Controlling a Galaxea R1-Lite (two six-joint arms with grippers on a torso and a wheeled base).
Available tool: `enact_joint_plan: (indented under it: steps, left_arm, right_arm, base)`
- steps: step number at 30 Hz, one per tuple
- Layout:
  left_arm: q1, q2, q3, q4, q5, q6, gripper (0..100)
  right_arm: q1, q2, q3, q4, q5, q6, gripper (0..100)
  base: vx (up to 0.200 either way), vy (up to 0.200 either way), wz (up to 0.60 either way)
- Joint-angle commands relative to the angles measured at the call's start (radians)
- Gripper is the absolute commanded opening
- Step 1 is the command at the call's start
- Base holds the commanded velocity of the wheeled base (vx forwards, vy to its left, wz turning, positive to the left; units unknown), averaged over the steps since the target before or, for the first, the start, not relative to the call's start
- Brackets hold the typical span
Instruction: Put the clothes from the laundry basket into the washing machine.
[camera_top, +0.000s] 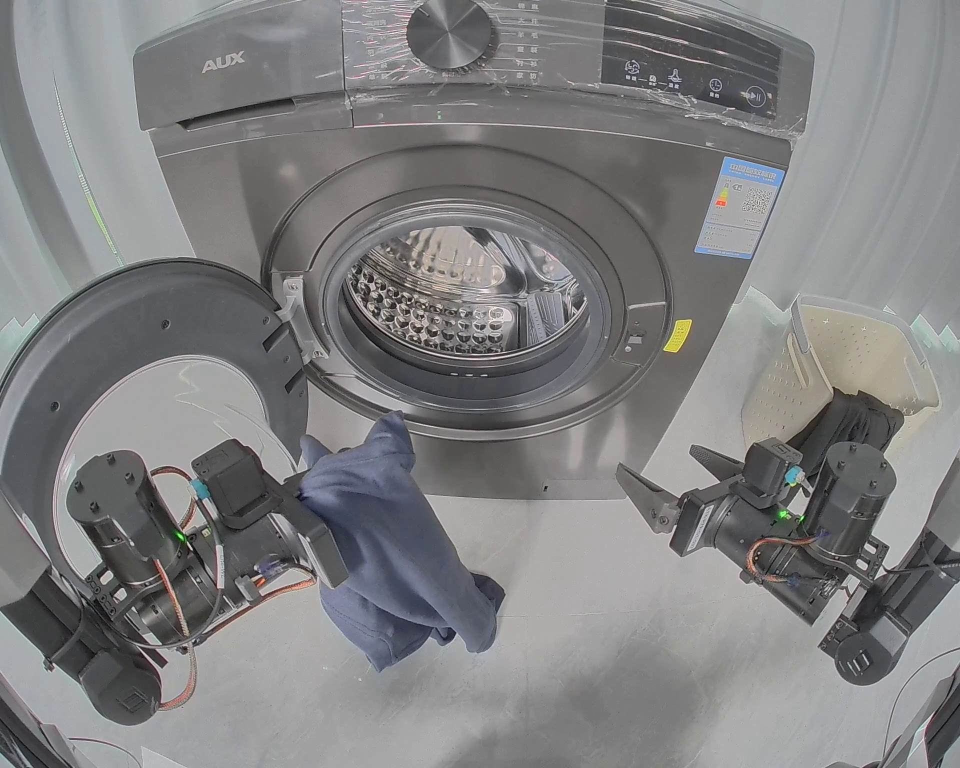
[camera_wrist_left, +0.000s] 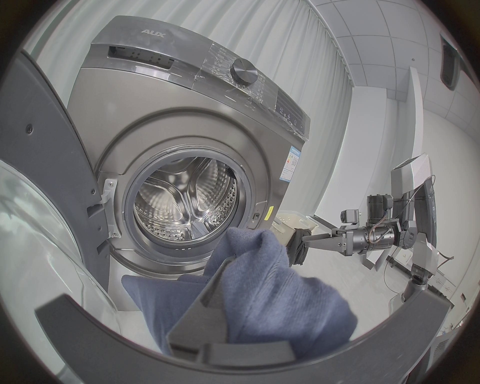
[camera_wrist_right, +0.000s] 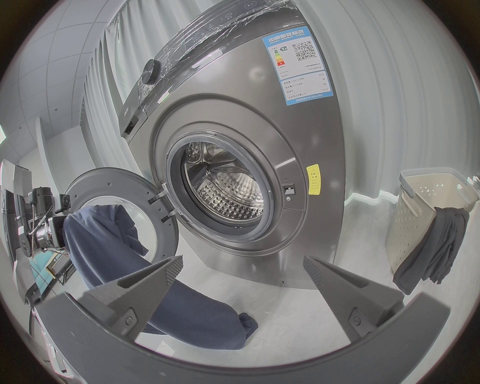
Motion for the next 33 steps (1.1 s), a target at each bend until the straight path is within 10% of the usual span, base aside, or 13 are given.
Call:
enact_joint_plan:
  steps: [1, 18, 33]
  left_arm:
    - [0.002, 0.020, -0.004, 0.000, 0.001, 0.002, 0]
    - [-0.018, 0.070, -0.029, -0.003, 0.002, 0.031, 0]
    - [-0.143, 0.092, -0.035, -0.004, 0.053, 0.011, 0]
  right_arm:
    - [0.011, 0.004, 0.001, -0.001, -0.001, 0.001, 100]
    - [0.043, 0.002, 0.029, -0.001, 0.001, 0.001, 100]
    - [0.239, -0.064, 0.121, -0.001, -0.001, -0.002, 100]
  base:
    - [0.200, 0.000, 0.00]
    - [0.188, 0.000, 0.00]
    - [0.000, 0.000, 0.00]
